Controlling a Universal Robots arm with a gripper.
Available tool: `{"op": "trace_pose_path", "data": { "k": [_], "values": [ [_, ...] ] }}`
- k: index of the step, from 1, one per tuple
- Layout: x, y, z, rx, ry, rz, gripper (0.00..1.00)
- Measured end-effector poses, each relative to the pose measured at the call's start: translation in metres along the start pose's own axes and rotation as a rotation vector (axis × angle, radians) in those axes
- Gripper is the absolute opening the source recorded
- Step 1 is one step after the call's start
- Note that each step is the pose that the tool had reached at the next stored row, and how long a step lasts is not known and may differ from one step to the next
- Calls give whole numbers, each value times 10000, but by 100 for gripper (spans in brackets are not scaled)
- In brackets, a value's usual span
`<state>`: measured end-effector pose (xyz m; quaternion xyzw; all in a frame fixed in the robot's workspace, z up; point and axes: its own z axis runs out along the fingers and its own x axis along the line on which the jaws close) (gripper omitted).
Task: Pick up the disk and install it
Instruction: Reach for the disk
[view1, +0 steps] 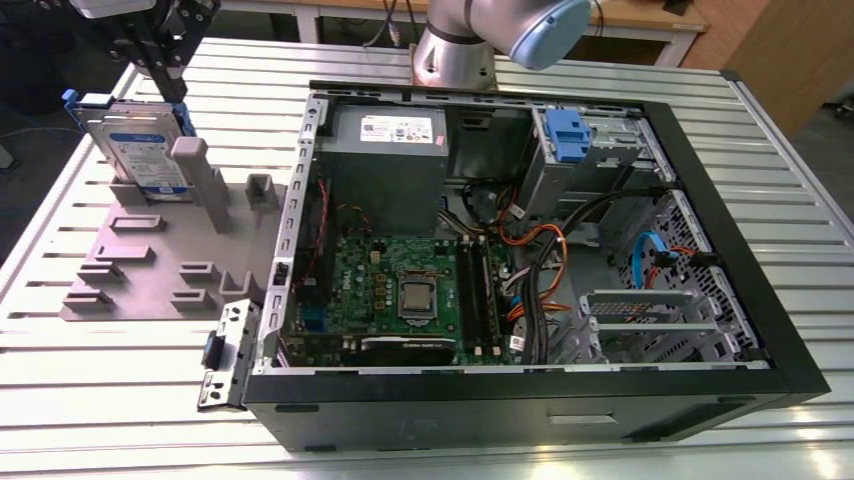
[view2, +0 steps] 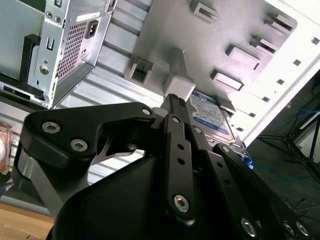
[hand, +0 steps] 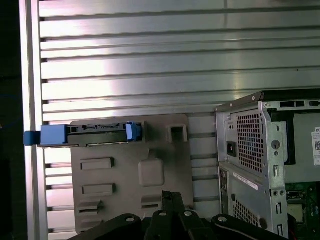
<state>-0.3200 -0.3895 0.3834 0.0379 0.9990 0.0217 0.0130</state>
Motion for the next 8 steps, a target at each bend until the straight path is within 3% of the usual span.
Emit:
{"op": "trace_pose_path", "data": {
  "k": [8],
  "values": [
    [38, 0, 3, 0, 1, 0, 11]
  ]
}}
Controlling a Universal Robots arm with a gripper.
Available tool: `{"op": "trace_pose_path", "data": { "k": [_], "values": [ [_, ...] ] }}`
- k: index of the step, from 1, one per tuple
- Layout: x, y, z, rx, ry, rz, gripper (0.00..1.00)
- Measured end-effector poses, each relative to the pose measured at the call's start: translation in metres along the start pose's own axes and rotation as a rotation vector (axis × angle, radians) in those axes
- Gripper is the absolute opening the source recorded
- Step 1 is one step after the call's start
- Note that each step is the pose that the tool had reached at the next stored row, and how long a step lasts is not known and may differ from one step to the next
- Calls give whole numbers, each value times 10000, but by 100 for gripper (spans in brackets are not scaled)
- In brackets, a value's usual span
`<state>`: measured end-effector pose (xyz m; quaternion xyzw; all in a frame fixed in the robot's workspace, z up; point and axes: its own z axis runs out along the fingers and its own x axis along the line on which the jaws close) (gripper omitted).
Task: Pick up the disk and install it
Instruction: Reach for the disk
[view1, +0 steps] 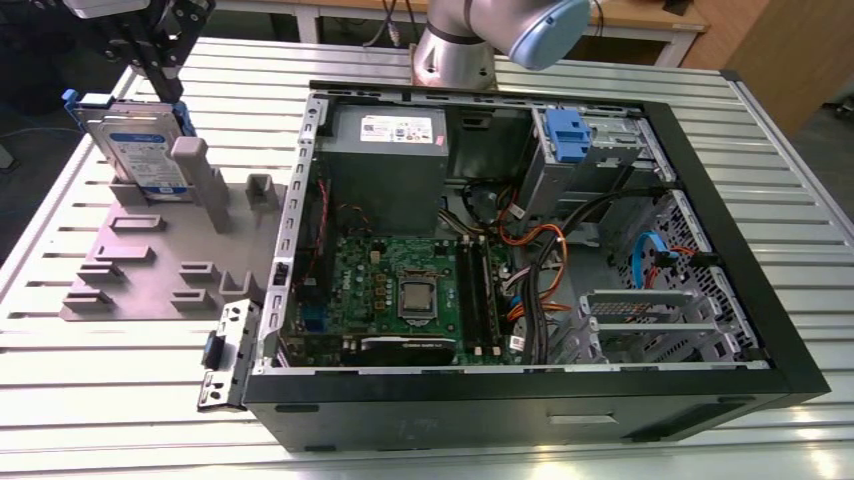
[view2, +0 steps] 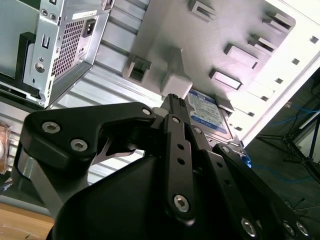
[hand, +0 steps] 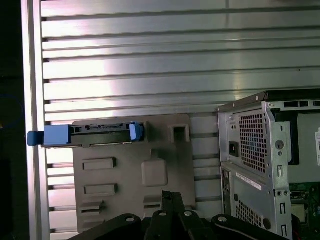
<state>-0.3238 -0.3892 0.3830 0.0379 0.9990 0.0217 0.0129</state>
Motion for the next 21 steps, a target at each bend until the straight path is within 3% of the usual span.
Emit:
{"op": "trace_pose_path", "data": {
  "k": [21],
  "values": [
    [101, -2, 8, 0, 0, 0, 11]
  ]
}}
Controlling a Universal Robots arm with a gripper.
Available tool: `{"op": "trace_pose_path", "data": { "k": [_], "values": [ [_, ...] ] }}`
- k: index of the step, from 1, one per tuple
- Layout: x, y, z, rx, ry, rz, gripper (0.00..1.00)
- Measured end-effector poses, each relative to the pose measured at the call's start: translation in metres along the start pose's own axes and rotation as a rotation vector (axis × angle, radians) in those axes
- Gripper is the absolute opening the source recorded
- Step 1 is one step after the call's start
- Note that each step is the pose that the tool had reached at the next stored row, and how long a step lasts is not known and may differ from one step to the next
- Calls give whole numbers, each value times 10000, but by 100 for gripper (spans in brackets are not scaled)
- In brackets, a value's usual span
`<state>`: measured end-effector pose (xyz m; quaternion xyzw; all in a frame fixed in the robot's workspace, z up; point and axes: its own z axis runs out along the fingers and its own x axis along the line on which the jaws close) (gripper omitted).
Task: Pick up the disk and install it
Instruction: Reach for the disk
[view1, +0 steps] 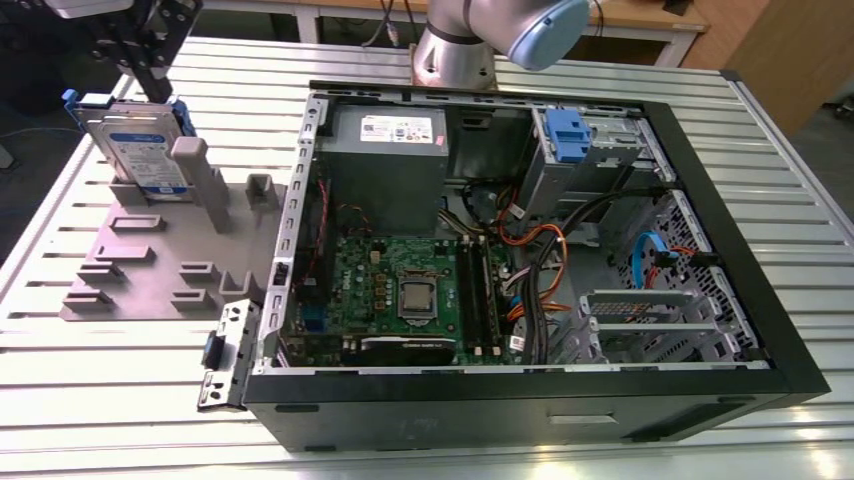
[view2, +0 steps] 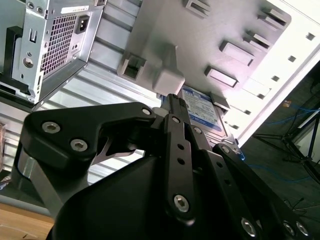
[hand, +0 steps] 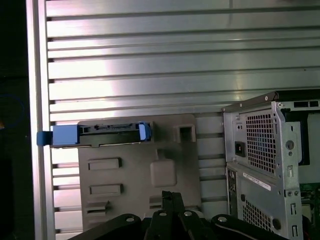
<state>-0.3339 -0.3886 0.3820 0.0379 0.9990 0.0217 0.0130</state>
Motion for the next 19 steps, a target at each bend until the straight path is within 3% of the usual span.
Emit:
{"op": "trace_pose_path", "data": {
  "k": [12, 19],
  "values": [
    [61, 7, 5, 0, 0, 0, 11],
    [105, 90, 18, 2, 20, 2, 11]
  ]
}}
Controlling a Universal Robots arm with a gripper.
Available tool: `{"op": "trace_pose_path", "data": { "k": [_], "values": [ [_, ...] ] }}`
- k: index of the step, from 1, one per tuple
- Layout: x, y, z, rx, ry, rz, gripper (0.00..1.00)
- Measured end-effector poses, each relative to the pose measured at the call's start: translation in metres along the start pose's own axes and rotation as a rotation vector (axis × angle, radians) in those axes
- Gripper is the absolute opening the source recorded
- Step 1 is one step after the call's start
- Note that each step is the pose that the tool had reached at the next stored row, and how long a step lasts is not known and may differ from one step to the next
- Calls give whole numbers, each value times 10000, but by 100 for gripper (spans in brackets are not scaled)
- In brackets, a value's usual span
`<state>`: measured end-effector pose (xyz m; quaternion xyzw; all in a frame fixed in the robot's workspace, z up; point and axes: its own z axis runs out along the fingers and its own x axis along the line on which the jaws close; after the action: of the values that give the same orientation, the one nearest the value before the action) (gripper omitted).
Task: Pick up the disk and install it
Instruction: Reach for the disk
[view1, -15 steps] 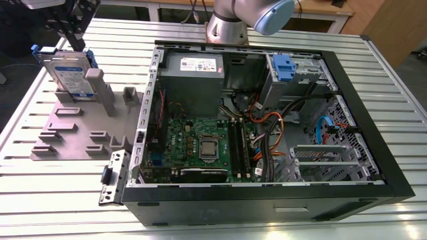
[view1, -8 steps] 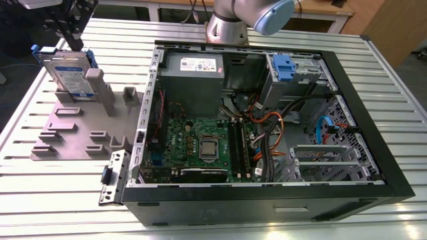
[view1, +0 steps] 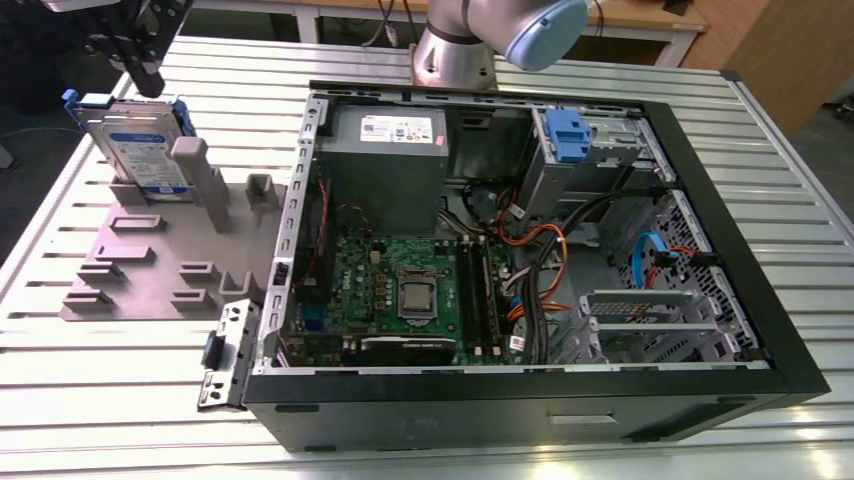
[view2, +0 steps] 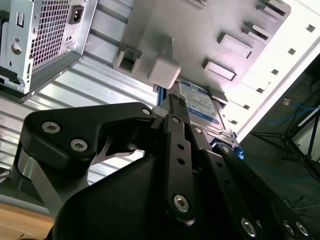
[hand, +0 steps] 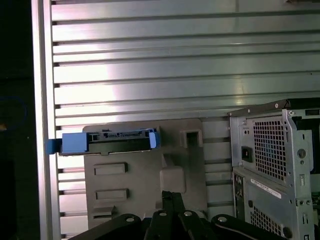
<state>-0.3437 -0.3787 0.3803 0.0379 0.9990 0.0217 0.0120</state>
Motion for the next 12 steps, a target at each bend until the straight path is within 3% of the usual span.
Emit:
{"op": "trace_pose_path", "data": {
  "k": [12],
  "values": [
    [90, 58, 19, 2, 33, 0, 11]
  ]
}}
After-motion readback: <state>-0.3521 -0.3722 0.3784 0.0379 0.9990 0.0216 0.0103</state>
